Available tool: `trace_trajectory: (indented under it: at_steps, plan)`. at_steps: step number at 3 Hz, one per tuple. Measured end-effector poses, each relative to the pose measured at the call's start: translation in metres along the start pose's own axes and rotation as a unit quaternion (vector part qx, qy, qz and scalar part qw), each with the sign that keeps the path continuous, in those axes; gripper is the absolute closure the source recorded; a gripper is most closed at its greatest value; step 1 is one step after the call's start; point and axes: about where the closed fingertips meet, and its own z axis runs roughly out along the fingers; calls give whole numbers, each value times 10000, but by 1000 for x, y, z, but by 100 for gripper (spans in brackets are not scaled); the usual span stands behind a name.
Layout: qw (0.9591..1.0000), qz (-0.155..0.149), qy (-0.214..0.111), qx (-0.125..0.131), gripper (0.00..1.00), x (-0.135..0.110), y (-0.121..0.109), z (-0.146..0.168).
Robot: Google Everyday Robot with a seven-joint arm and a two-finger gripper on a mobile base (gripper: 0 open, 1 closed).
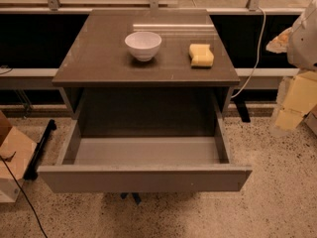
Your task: Place sponge into top drawer
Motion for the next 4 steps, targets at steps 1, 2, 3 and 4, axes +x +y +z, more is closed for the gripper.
trace_trajectory:
  at_steps: [1, 2, 3, 4]
  plan:
    - [9999, -10, -72, 73, 0, -3, 0, -1]
    - [9989, 92, -423, 186, 0, -23, -6, 24]
    - [9974, 178, -638, 289, 0, -36, -20, 39]
    - [9950, 317, -868, 386, 0, -44, -47, 54]
